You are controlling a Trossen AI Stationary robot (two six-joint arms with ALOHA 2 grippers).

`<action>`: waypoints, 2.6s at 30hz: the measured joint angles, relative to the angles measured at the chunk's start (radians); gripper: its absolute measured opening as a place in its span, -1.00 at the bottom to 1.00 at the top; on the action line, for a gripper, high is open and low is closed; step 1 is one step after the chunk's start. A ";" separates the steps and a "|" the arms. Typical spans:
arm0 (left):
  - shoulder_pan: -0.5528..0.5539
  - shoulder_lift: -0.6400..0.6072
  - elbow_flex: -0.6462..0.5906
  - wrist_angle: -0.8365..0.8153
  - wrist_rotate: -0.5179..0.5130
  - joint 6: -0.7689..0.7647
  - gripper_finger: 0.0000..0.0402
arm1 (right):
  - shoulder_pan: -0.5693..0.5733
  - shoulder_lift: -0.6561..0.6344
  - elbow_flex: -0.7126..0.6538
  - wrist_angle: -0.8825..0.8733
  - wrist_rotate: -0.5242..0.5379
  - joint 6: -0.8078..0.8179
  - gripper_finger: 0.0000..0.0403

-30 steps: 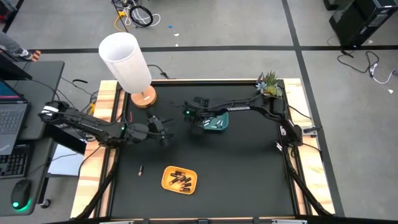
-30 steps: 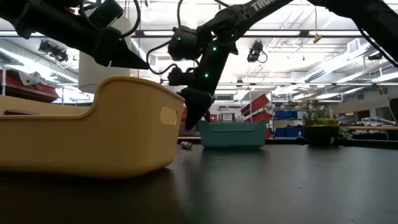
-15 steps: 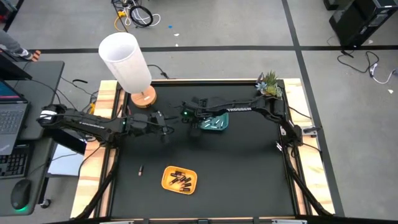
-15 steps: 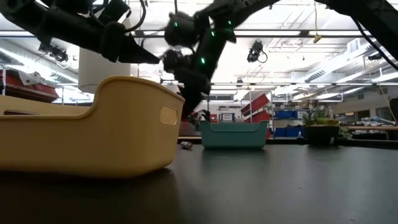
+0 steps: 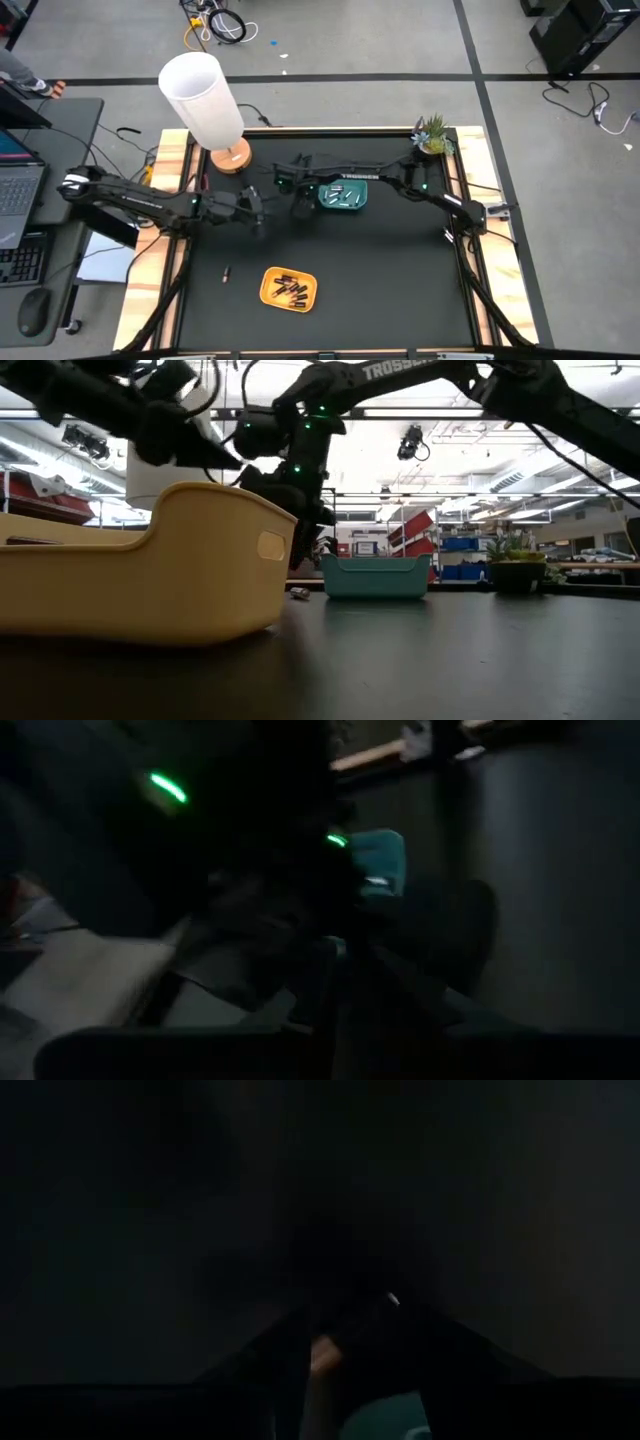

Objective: Sort batteries
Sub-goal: Put the black battery into the yellow bin

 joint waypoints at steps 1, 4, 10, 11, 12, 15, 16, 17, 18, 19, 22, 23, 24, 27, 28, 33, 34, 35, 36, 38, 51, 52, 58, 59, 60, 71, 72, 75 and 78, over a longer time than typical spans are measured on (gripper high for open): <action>-0.017 -0.015 -0.015 -0.013 0.005 -0.009 -0.63 | 0.001 0.007 0.017 0.006 -0.008 0.009 -0.24; -0.063 -0.060 -0.087 -0.023 0.091 -0.050 -0.65 | -0.005 0.024 0.036 -0.003 -0.043 0.033 -0.24; -0.127 -0.109 -0.182 -0.071 0.269 -0.210 -0.65 | -0.012 0.052 0.034 -0.054 -0.064 0.041 -0.24; -0.140 -0.108 -0.187 -0.069 0.269 -0.227 -0.65 | -0.011 0.051 0.030 -0.069 -0.065 0.040 -0.24; -0.152 -0.107 -0.189 -0.060 0.269 -0.242 -0.65 | -0.010 0.050 0.026 -0.065 -0.064 0.040 -0.24; -0.191 -0.108 -0.190 -0.054 0.267 -0.269 -0.65 | -0.005 0.050 0.022 -0.089 -0.033 0.044 -0.24; -0.204 -0.108 -0.190 -0.050 0.267 -0.272 -0.65 | -0.004 0.050 0.021 -0.102 -0.026 0.044 -0.25; -0.218 -0.108 -0.190 -0.041 0.267 -0.273 -0.65 | -0.004 0.050 0.021 -0.107 -0.025 0.043 -0.25; -0.234 -0.108 -0.190 -0.028 0.267 -0.277 -0.65 | -0.004 0.050 0.021 -0.107 -0.025 0.043 -0.25; -0.248 -0.108 -0.190 -0.019 0.267 -0.280 -0.65 | -0.004 0.050 0.021 -0.106 -0.024 0.040 -0.25; -0.290 -0.108 -0.190 -0.008 0.269 -0.286 -0.65 | -0.005 0.050 0.021 -0.089 -0.023 0.032 -0.25; -0.301 -0.108 -0.190 -0.007 0.270 -0.290 -0.65 | -0.007 0.050 0.021 -0.083 -0.023 0.029 -0.25; -0.313 -0.108 -0.190 -0.007 0.272 -0.293 -0.65 | -0.008 0.050 0.021 -0.076 -0.022 0.026 -0.25; -0.349 -0.108 -0.190 -0.014 0.291 -0.299 -0.65 | -0.010 0.050 0.015 -0.059 -0.022 0.009 -0.25; -0.361 -0.108 -0.190 -0.014 0.294 -0.300 -0.65 | -0.010 0.049 0.003 -0.040 -0.022 0.007 -0.26; -0.378 -0.108 -0.190 -0.019 0.290 -0.321 -0.65 | -0.010 0.049 -0.055 -0.017 -0.023 0.013 -0.26; -0.378 -0.108 -0.190 -0.020 0.289 -0.321 -0.65 | -0.010 0.048 -0.062 -0.009 -0.027 0.010 -0.26; -0.378 -0.108 -0.190 -0.021 0.288 -0.321 -0.65 | -0.011 0.048 -0.067 -0.001 -0.030 0.008 -0.26; -0.378 -0.108 -0.190 -0.021 0.286 -0.321 -0.65 | -0.011 0.047 -0.070 0.005 -0.033 0.005 -0.26; -0.378 -0.108 -0.190 -0.021 0.286 -0.321 -0.65 | -0.011 0.047 -0.071 0.009 -0.037 -0.010 -0.28; -0.377 -0.108 -0.189 -0.034 0.241 -0.318 -0.65 | -0.003 0.046 -0.072 0.048 -0.034 -0.118 -0.89; -0.377 -0.108 -0.187 -0.044 0.241 -0.318 -0.65 | -0.002 0.046 -0.072 0.050 -0.034 -0.122 -0.89; -0.377 -0.108 -0.181 -0.050 0.241 -0.317 -0.65 | 0.023 0.034 -0.008 0.057 -0.039 -0.156 -0.89; -0.377 -0.108 -0.181 -0.050 0.241 -0.316 -0.65 | 0.026 0.020 0.007 0.060 -0.039 -0.157 -0.89; -0.377 -0.108 -0.181 -0.050 0.241 -0.316 -0.65 | 0.030 -0.006 0.016 0.058 -0.039 -0.158 -0.89; -0.377 -0.108 -0.181 -0.061 0.235 -0.343 -0.65 | 0.085 -0.252 -0.011 -0.188 0.255 -0.052 -0.89; -0.377 -0.108 -0.181 -0.061 0.230 -0.344 -0.65 | 0.088 -0.271 -0.036 -0.185 0.260 -0.045 -0.89; -0.377 -0.108 -0.181 -0.061 0.214 -0.367 -0.65 | 0.103 -0.338 -0.138 -0.129 0.259 -0.022 -0.89; -0.377 -0.108 -0.181 -0.064 0.198 -0.394 -0.65 | 0.141 -0.441 -0.295 0.019 0.185 0.009 -0.89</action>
